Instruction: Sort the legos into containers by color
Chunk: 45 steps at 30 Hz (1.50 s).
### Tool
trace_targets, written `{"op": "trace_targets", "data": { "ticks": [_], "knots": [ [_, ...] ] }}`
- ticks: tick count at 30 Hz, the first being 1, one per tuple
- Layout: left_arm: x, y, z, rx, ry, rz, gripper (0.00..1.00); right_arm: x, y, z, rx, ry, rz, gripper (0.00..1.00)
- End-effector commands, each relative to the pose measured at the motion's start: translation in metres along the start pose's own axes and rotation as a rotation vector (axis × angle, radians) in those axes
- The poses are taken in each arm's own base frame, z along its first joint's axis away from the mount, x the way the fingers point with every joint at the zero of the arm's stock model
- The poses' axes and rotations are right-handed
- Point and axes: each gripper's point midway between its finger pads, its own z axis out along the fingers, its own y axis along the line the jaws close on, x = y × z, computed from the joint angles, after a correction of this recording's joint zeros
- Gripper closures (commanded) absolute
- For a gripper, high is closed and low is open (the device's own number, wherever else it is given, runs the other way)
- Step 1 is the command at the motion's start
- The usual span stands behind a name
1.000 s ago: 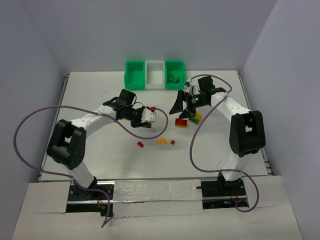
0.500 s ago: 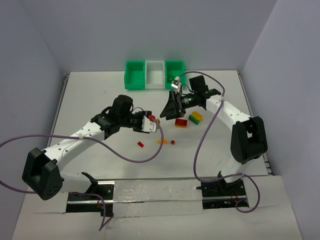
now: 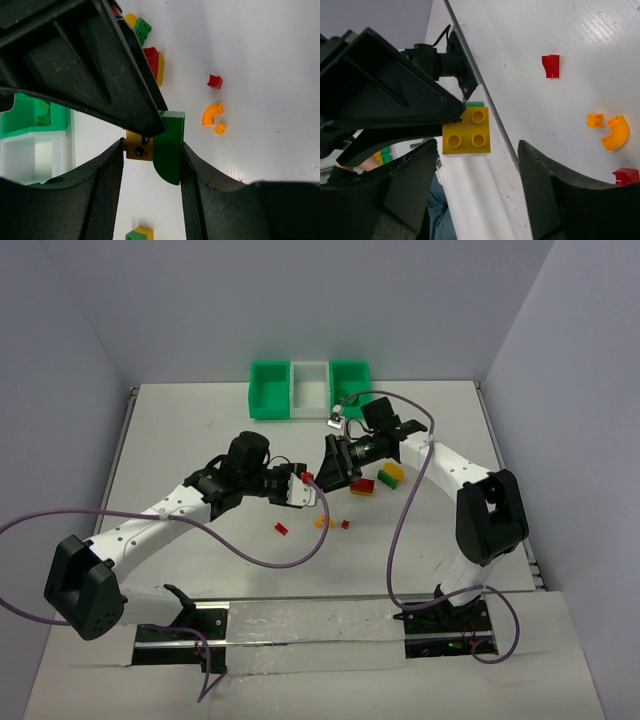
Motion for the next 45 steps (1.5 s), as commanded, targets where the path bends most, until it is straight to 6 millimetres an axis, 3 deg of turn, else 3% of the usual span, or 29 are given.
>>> {"op": "trace_targets", "data": {
  "ticks": [1, 9, 11, 13, 15, 16, 17, 18, 20, 25, 29, 33, 36, 45],
  "knots": [
    [-0.025, 0.014, -0.006, -0.050, -0.057, 0.073, 0.92, -0.017, 0.013, -0.004, -0.018, -0.025, -0.039, 0.32],
    [-0.027, 0.014, -0.005, -0.057, -0.059, 0.076, 0.92, -0.015, 0.017, -0.002, -0.057, -0.011, -0.026, 0.56],
    [-0.026, 0.014, -0.005, -0.063, -0.055, 0.077, 0.92, -0.013, 0.019, -0.001, -0.072, -0.001, -0.022, 0.71],
    [-0.025, 0.018, -0.004, -0.081, -0.052, 0.068, 0.84, -0.011, 0.023, -0.001, -0.094, 0.009, -0.028, 0.87],
    [-0.025, 0.020, -0.004, -0.093, -0.052, 0.041, 0.61, -0.011, 0.027, -0.001, -0.112, 0.014, -0.030, 1.00],
    [-0.026, 0.022, -0.004, -0.102, -0.057, 0.019, 0.45, -0.010, 0.028, -0.001, -0.116, 0.016, -0.030, 1.00],
    [-0.025, 0.023, -0.004, -0.107, -0.051, 0.016, 0.43, -0.011, 0.028, -0.002, -0.116, 0.013, -0.031, 1.00],
    [-0.024, 0.026, -0.004, -0.128, -0.045, -0.029, 0.01, -0.012, 0.030, -0.004, -0.117, 0.007, -0.044, 1.00],
    [-0.027, 0.032, -0.008, -0.146, -0.046, -0.098, 0.01, -0.016, 0.034, -0.008, -0.112, -0.014, -0.064, 1.00],
    [-0.029, 0.066, -0.053, -0.226, -0.129, -0.464, 0.01, -0.061, 0.031, -0.047, -0.054, -0.185, -0.099, 1.00],
    [-0.055, 0.081, -0.085, -0.230, -0.290, -0.728, 0.01, -0.094, 0.047, -0.075, -0.048, -0.329, -0.125, 1.00],
    [-0.079, 0.082, -0.089, -0.095, -0.436, -1.104, 0.03, -0.113, 0.079, -0.086, -0.102, -0.453, -0.197, 1.00],
    [-0.085, 0.087, -0.085, -0.037, -0.514, -1.249, 0.05, -0.117, 0.095, -0.091, -0.131, -0.496, -0.228, 1.00],
    [-0.094, 0.110, -0.079, 0.054, -0.674, -1.480, 0.10, -0.112, 0.120, -0.085, -0.164, -0.495, -0.284, 1.00]
  ]
}}
